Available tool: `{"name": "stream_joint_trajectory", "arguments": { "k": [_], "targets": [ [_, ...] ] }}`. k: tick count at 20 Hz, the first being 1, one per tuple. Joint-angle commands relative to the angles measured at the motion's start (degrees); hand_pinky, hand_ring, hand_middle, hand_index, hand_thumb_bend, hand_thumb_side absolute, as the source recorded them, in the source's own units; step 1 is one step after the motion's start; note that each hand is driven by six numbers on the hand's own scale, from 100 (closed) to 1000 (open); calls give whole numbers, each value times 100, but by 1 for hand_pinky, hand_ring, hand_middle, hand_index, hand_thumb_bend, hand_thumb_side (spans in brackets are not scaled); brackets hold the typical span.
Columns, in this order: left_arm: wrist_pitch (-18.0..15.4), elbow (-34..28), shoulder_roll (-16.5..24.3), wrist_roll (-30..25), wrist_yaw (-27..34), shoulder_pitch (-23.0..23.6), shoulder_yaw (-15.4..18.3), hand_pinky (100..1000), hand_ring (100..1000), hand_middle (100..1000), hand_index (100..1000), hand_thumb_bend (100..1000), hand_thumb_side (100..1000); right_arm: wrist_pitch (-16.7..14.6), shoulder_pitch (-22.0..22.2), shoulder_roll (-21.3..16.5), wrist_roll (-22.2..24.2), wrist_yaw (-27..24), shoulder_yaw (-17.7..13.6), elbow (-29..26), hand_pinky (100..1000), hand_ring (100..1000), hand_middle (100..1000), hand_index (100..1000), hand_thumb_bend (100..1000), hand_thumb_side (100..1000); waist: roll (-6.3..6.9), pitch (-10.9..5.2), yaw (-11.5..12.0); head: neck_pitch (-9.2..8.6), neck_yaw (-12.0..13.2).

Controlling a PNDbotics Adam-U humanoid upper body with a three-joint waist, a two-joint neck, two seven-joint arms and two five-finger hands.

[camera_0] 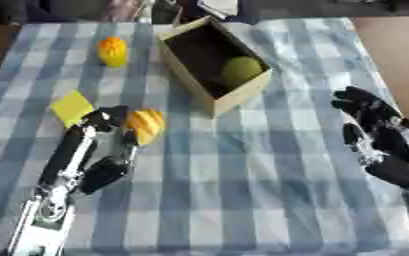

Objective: Pick up objects on the table and place them in the box.

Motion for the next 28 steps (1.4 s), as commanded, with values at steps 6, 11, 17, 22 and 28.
{"name": "stream_joint_trajectory", "arguments": {
  "k": [6,11,17,22,28],
  "targets": [
    [7,-134,54,185,-269,-54,24,745,741,727,882,259,679,-9,-55,-51,27,27,-37,-60,1000,906,890,954,100,388,-45,-92,4,25,-13],
    [12,-218,73,179,-641,-49,60,748,746,730,887,308,684,-9,-56,-53,37,30,-29,-57,1000,907,890,955,100,388,-43,-92,3,25,-16],
    [63,-272,105,242,-724,-53,75,745,743,729,886,264,652,-10,-61,-50,45,28,-29,-56,1000,907,891,955,100,388,-39,-102,-3,25,-22],
    [249,-518,519,305,-777,45,96,745,737,730,886,210,584,-5,-52,-70,44,43,-35,-49,1000,907,891,955,100,389,0,-116,-18,25,-30],
    [115,-578,1308,123,-1055,287,10,774,760,771,902,216,443,11,-22,-136,74,81,-18,-31,1000,907,891,955,100,387,118,-159,-72,25,-71]
  ]
}}
